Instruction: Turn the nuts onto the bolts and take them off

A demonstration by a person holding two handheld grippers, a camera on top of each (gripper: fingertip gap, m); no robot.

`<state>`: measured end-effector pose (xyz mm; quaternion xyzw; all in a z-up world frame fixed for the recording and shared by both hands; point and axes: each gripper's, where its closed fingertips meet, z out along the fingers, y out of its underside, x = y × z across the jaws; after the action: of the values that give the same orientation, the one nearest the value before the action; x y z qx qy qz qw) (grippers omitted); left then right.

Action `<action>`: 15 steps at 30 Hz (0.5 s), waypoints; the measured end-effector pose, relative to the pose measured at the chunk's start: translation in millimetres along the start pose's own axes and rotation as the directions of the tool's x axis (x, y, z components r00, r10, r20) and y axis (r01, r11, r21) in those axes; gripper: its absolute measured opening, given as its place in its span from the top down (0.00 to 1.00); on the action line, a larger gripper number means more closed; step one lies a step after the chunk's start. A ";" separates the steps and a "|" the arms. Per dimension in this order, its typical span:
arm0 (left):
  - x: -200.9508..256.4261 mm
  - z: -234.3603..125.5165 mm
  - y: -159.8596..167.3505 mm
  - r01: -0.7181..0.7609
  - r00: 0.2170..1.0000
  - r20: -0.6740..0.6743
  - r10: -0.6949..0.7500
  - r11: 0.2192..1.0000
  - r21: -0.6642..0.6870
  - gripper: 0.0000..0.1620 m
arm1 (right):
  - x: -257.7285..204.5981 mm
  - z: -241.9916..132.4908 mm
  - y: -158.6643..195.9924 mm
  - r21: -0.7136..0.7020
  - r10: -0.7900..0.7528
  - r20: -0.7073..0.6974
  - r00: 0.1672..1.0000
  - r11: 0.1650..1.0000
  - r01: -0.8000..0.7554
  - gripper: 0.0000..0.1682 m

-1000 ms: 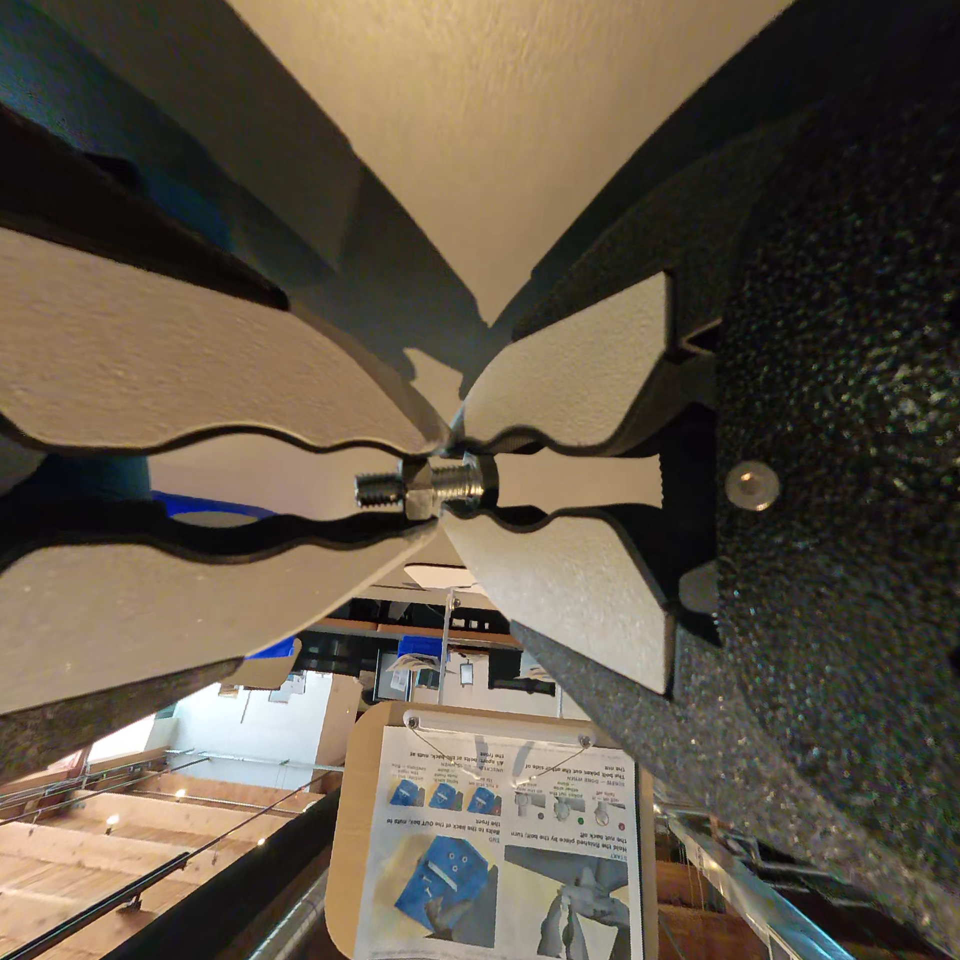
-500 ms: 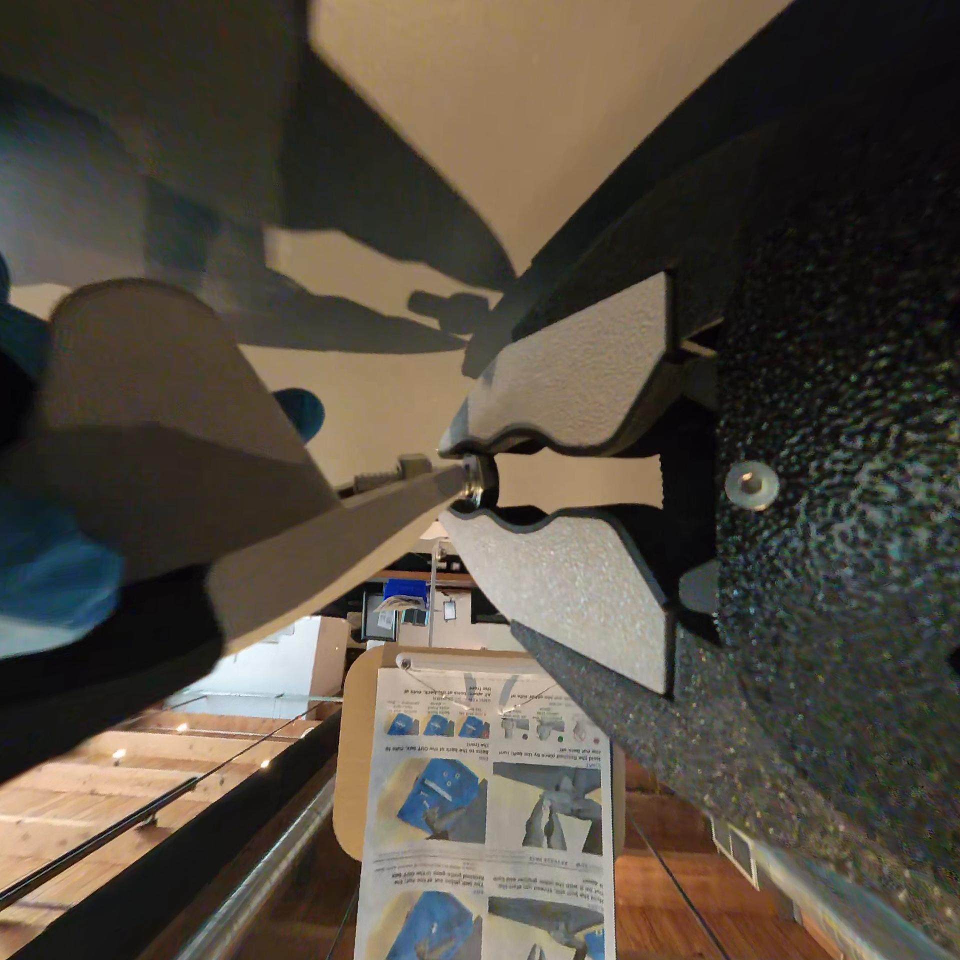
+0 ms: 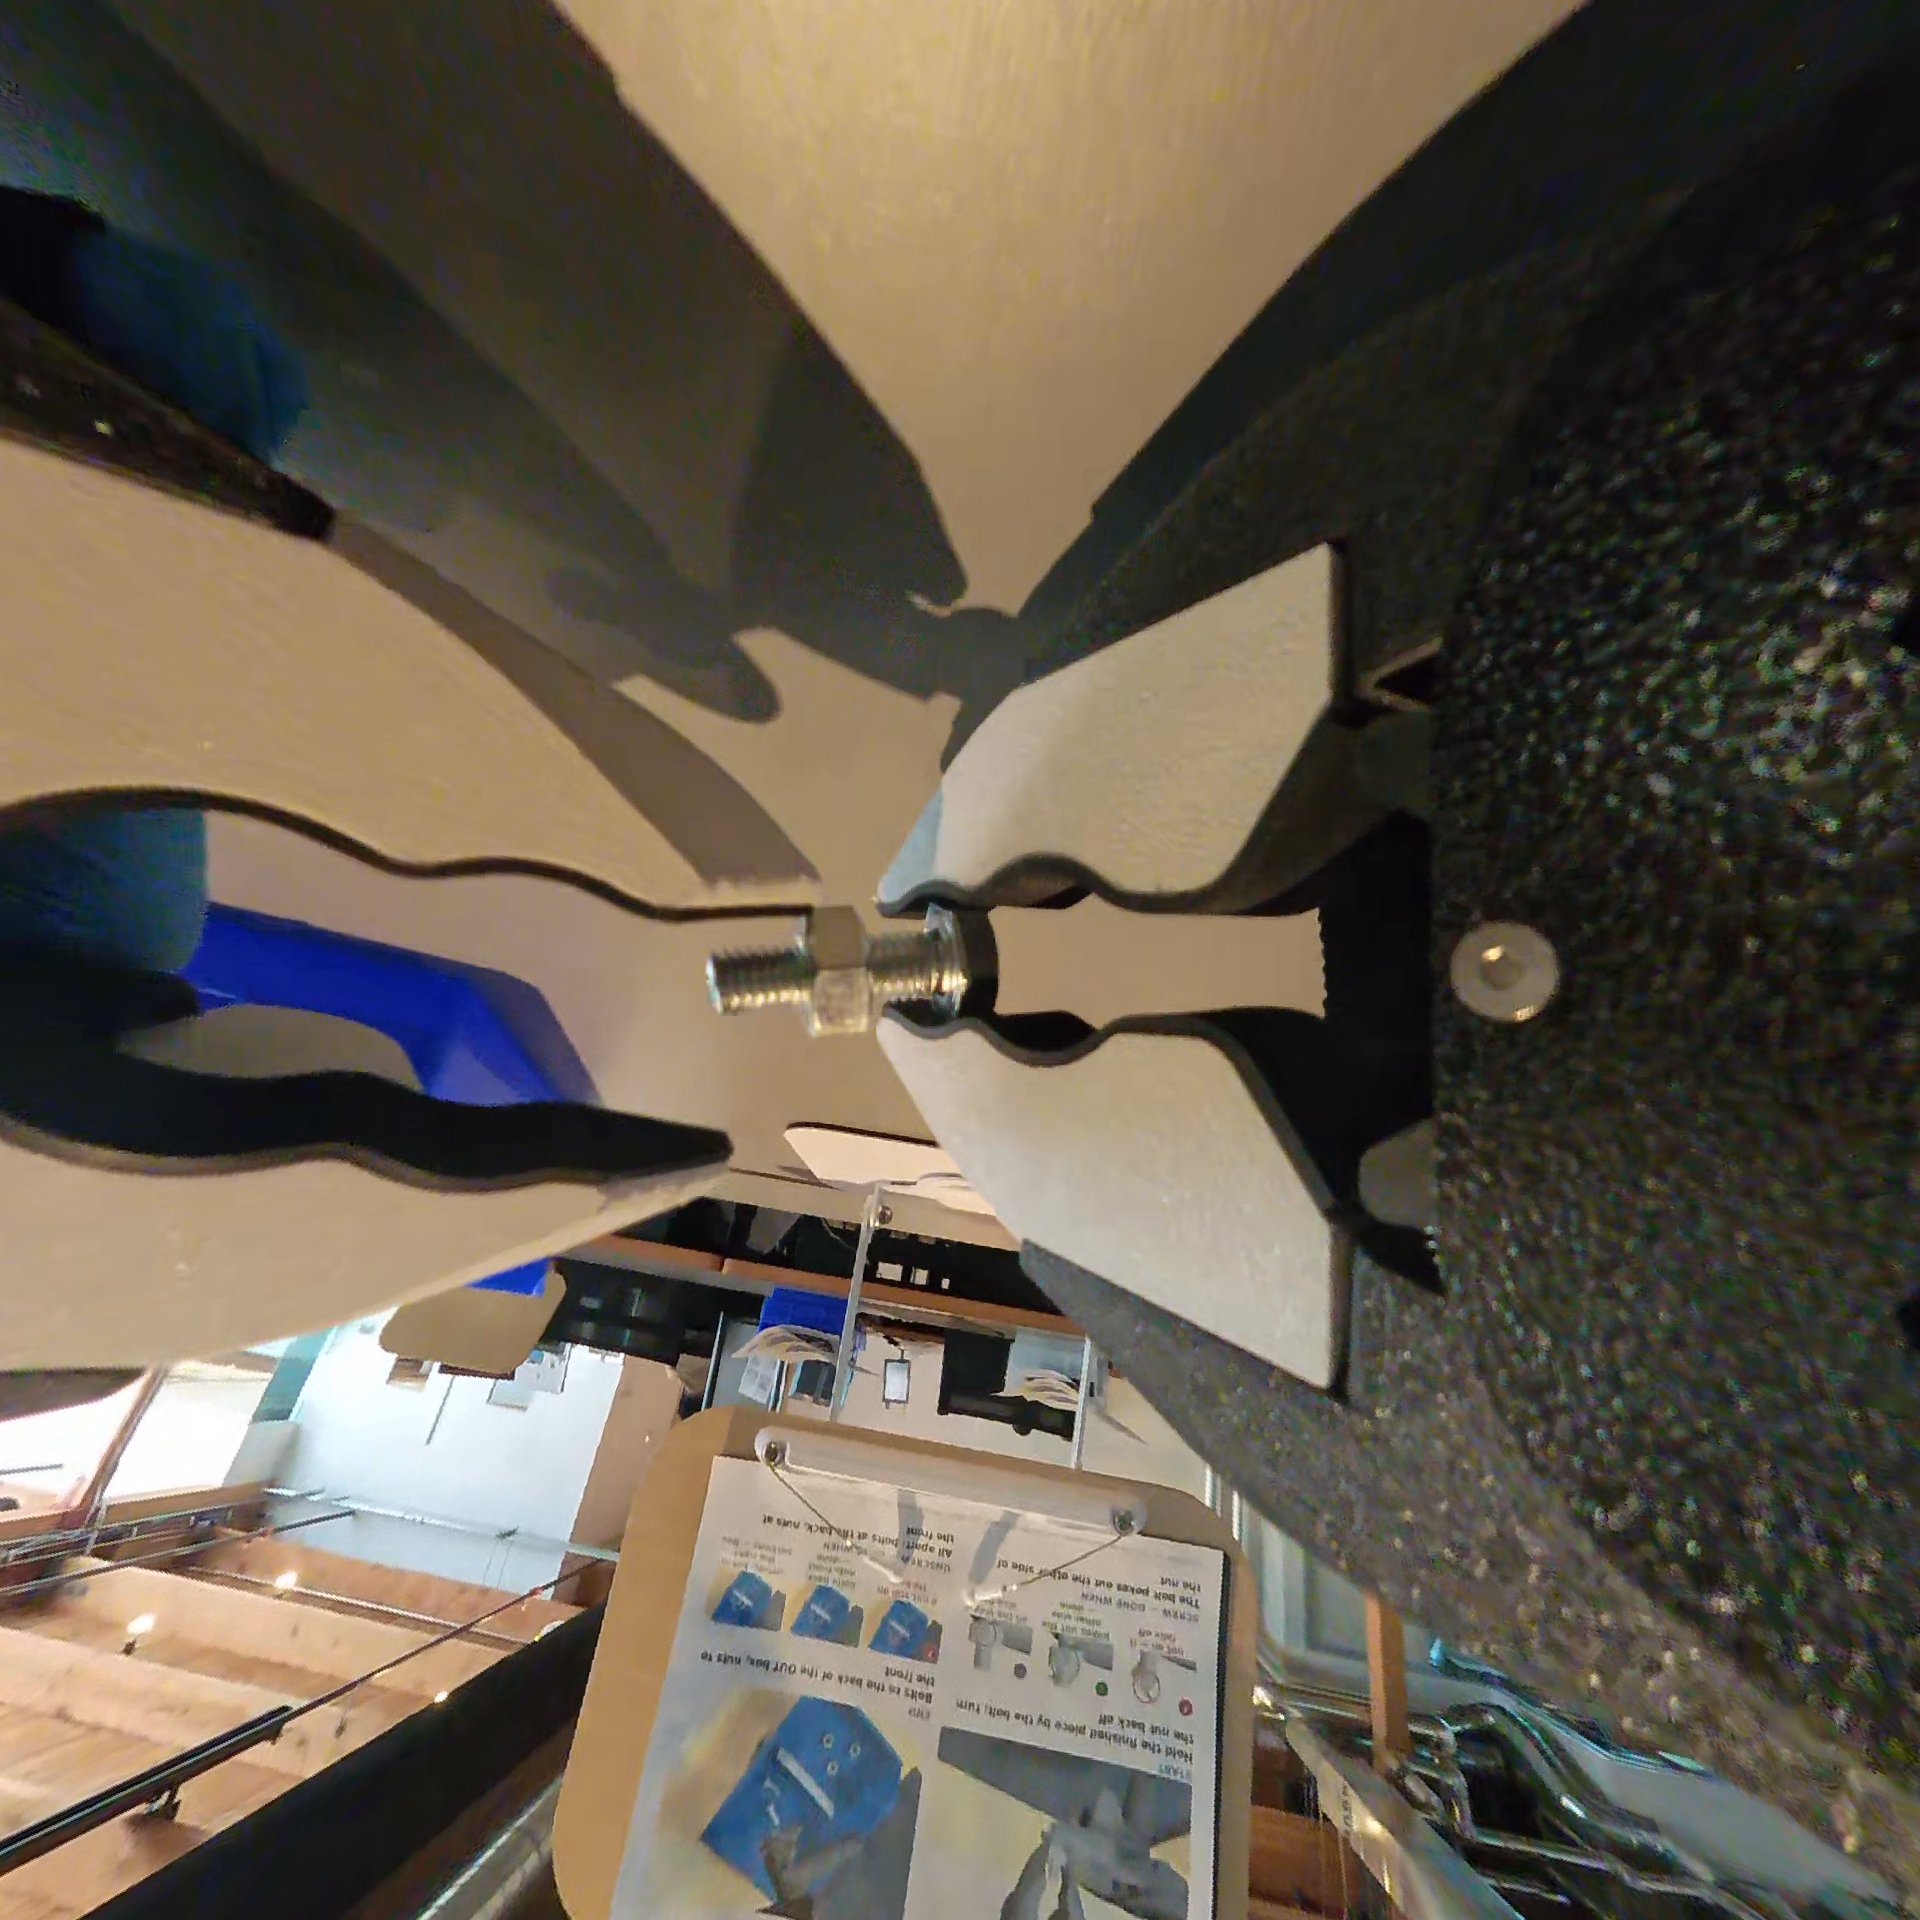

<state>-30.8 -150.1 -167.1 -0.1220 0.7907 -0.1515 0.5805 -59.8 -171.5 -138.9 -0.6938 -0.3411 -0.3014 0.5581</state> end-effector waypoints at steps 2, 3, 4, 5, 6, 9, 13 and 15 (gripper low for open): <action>1.2 0.3 -0.3 -0.011 1.000 -0.004 0.011 1.000 0.000 0.91 | -3.1 -0.4 -0.1 0.000 -0.014 0.019 1.000 1.000 0.014 0.81; 1.4 0.2 -0.7 -0.019 1.000 -0.003 0.019 1.000 0.002 0.91 | -5.0 -0.5 0.0 -0.003 -0.023 0.030 0.999 1.000 0.023 0.82; 1.8 0.0 -1.5 -0.024 1.000 -0.003 0.024 1.000 0.005 0.91 | -5.9 -0.6 -0.3 -0.004 -0.033 0.033 0.999 0.999 0.033 0.83; 2.4 -0.1 -2.3 -0.031 1.000 -0.004 0.031 0.999 0.009 0.91 | -7.0 -0.3 -0.4 -0.008 -0.038 0.039 0.999 0.999 0.038 0.84; 2.7 -0.1 -2.7 -0.040 0.999 -0.003 0.040 0.999 0.010 0.91 | -8.7 -0.1 -0.5 -0.013 -0.039 0.050 0.998 0.999 0.040 0.85; 2.7 0.0 -2.0 -0.076 0.997 0.009 0.076 0.997 0.000 0.91 | -14.5 0.8 0.1 -0.036 -0.036 0.085 0.996 0.999 0.039 0.90; 3.9 1.1 -0.2 -0.150 0.988 0.025 0.151 0.988 -0.028 0.91 | -17.5 1.0 3.9 -0.103 0.021 0.129 0.991 0.995 -0.008 0.90; 3.3 1.1 -0.2 -0.185 0.982 0.040 0.186 0.982 -0.039 0.91 | -17.8 0.6 4.7 -0.143 0.122 0.157 0.980 0.985 -0.100 0.90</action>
<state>-30.7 -151.6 -170.2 -0.0612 0.7882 -0.0801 0.6070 -66.3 -174.0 -155.9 -0.7705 -0.3258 -0.2334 0.4957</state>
